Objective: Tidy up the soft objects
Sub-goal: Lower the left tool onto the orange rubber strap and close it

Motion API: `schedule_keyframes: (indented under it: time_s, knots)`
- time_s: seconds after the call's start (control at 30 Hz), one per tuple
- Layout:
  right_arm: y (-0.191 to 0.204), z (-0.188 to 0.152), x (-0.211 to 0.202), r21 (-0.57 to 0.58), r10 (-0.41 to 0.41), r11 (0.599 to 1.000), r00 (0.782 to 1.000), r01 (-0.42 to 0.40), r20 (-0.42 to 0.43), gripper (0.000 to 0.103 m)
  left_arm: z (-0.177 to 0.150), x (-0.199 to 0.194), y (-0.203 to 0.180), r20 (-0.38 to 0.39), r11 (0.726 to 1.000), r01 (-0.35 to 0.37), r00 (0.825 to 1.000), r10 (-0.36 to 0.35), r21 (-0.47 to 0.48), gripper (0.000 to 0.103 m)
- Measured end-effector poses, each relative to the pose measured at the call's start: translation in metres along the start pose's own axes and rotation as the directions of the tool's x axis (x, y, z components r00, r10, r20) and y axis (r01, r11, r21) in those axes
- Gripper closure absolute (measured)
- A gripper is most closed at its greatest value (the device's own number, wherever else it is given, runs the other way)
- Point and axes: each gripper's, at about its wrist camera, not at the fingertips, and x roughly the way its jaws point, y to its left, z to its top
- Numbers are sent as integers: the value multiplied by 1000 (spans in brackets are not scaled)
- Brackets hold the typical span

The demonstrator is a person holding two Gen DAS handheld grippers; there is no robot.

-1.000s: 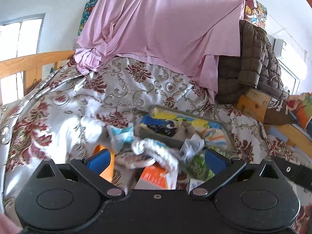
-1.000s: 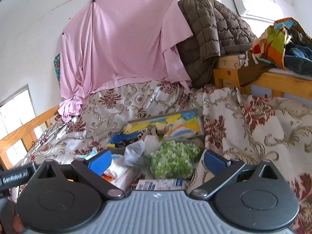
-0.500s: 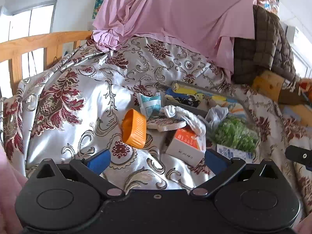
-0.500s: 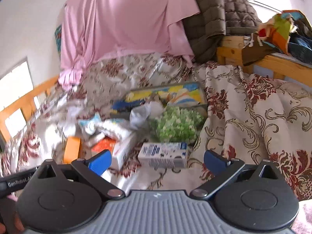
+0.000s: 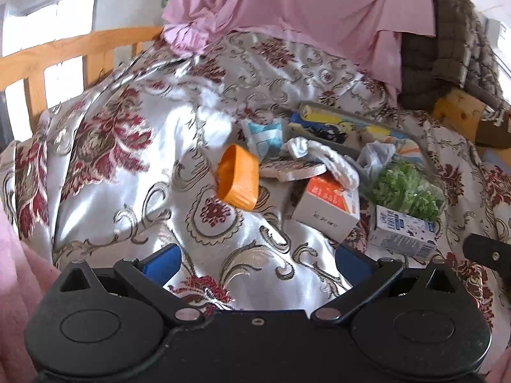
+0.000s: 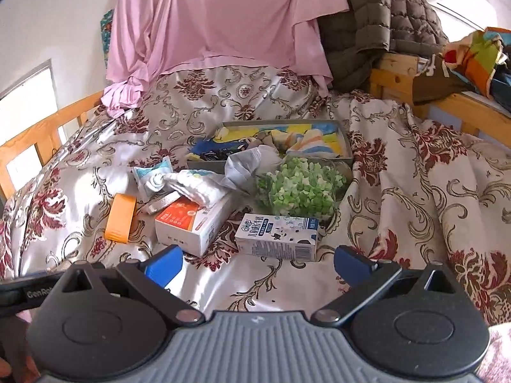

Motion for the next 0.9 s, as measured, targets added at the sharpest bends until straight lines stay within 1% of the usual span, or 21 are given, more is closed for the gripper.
schedule_keyframes:
  time_s: [0.1,0.17,0.27,0.37,0.47,0.57,0.67,0.73,0.8,0.87,0.9]
  knots:
    - [4,3,-4,0,4,1000,1000,-4,15,0,0,6,3,-37,999,-17,999,15,-44,1]
    - [8,5,-2,-16,2,1000,1000,-1,10,0,1,8,6,-57,998,-26,998,22,-65,1]
    - [13,7,7,-32,-4,999,1000,3,-15,0,5,12,9,-84,996,-33,996,26,-86,1]
    - [12,12,23,-18,27,999,998,-28,-61,0,13,24,14,-150,994,-39,988,24,-101,1]
    - [13,18,42,-22,70,997,994,-73,-83,0,22,38,16,-204,997,-37,979,23,-67,1]
    - [19,22,59,-69,88,993,993,-94,-83,0,37,54,17,-242,1000,-26,970,25,-1,1]
    - [24,23,76,-115,116,986,991,-123,-68,0,58,71,22,-277,999,-11,960,22,42,1]
    - [28,22,86,-145,129,980,990,-136,-57,0,69,80,26,-289,999,-8,957,23,53,1]
    - [32,21,93,-171,134,975,990,-140,-47,0,78,88,29,-284,997,0,958,20,71,1]
    - [36,19,99,-212,128,968,991,-134,-45,0,83,96,32,-277,997,0,961,22,79,1]
    - [39,17,102,-237,117,964,992,-124,-43,0,83,100,34,-284,997,1,958,20,72,1]
